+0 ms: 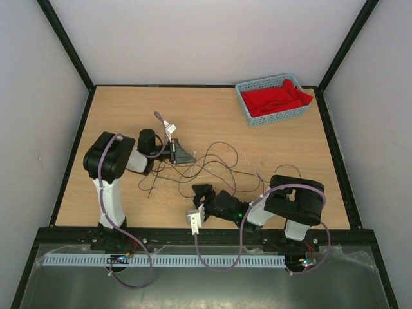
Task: Zip-tie the wires
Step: Tie the cable at the center of the board.
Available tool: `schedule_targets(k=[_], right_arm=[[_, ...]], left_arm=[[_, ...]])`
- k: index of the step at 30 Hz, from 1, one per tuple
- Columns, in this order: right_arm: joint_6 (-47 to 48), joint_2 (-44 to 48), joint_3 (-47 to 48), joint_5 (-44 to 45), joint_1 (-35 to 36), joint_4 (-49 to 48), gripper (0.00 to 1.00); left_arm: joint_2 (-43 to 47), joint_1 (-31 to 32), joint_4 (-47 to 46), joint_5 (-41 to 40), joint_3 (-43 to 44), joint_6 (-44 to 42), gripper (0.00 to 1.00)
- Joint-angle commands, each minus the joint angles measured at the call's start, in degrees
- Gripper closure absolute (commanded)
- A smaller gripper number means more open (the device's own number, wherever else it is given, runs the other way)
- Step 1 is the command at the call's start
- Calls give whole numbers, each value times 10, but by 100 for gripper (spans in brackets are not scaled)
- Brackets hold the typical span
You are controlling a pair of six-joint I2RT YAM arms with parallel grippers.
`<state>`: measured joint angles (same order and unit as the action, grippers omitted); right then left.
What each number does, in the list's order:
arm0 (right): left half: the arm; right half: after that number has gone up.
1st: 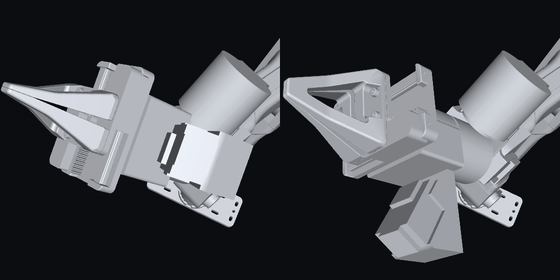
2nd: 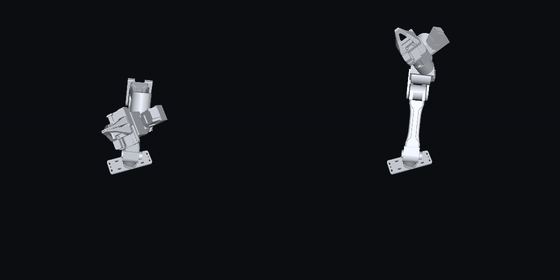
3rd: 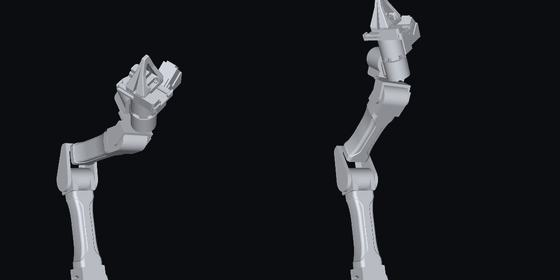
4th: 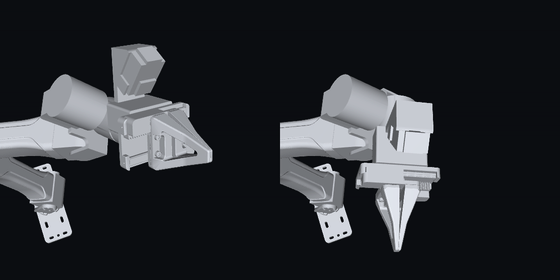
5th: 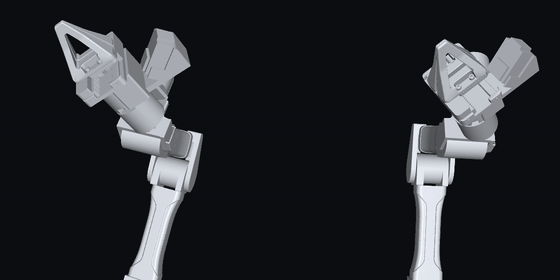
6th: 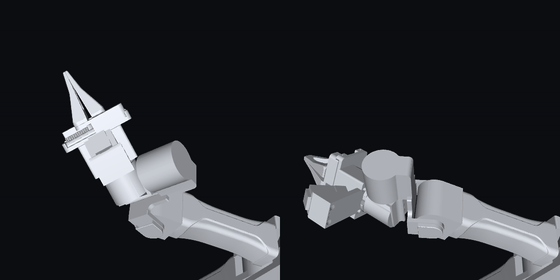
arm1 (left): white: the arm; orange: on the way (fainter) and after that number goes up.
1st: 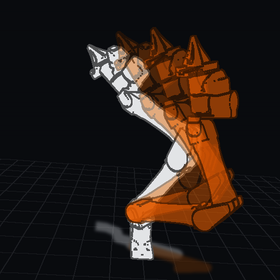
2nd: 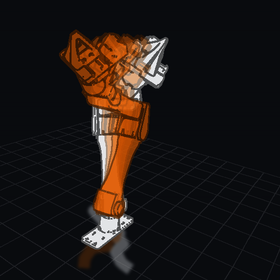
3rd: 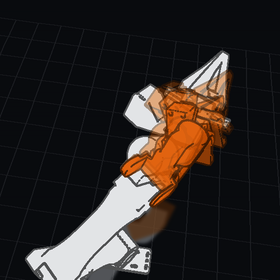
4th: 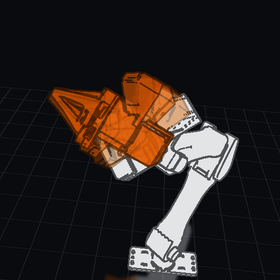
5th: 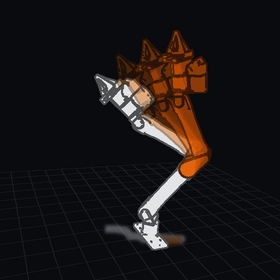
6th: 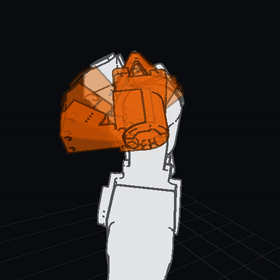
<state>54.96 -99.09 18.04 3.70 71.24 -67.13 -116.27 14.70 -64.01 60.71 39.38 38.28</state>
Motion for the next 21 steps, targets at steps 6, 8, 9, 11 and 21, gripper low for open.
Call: schedule_targets(k=[6,8,9,11,21], right_arm=[[45,-19,20,16,30,125,25],[49,-21,22,17,31,129,25],[51,-24,24,17,30,131,25],[57,-31,31,18,31,133,25],[74,-68,42,25,37,96,26]], left_arm=[[-4,-7,-21,31,11,6,100],[-3,-8,-21,32,11,7,100],[-3,-8,-21,33,11,7,100],[-4,-8,-22,33,11,8,100],[-8,-8,-22,42,14,18,100]])
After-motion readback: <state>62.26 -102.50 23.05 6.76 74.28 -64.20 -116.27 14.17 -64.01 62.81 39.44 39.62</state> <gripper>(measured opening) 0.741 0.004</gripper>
